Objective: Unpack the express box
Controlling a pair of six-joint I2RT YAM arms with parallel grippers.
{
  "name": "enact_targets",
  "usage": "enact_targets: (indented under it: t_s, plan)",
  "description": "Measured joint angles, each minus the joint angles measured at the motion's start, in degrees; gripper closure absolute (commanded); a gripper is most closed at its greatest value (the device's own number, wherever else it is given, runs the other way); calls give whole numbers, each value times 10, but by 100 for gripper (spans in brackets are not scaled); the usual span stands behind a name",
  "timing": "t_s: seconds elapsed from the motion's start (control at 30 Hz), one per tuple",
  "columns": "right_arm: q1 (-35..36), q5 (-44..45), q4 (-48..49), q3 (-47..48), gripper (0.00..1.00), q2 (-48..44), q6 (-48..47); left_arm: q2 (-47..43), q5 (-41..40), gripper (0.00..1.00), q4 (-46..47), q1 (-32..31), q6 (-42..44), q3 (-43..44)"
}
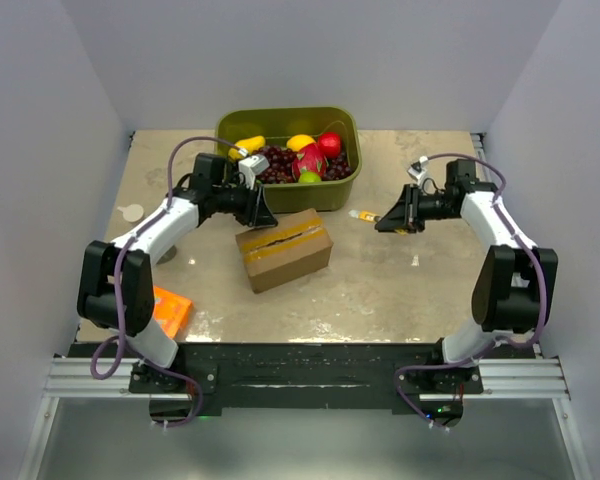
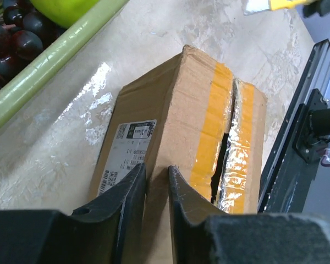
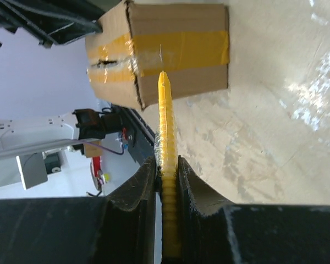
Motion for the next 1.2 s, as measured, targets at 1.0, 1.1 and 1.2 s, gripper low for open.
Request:
enact_targets:
  t_s: [1.0, 1.1, 1.2]
  plan:
    - [90, -44, 154, 37, 100, 111, 68, 16, 69, 67, 18, 3, 23, -9]
    - [90, -53, 153, 37, 100, 111, 69, 21, 73, 69, 19, 3, 23, -7]
    - [90, -65, 154, 37, 100, 111, 69, 23, 73, 72, 19, 3, 23, -7]
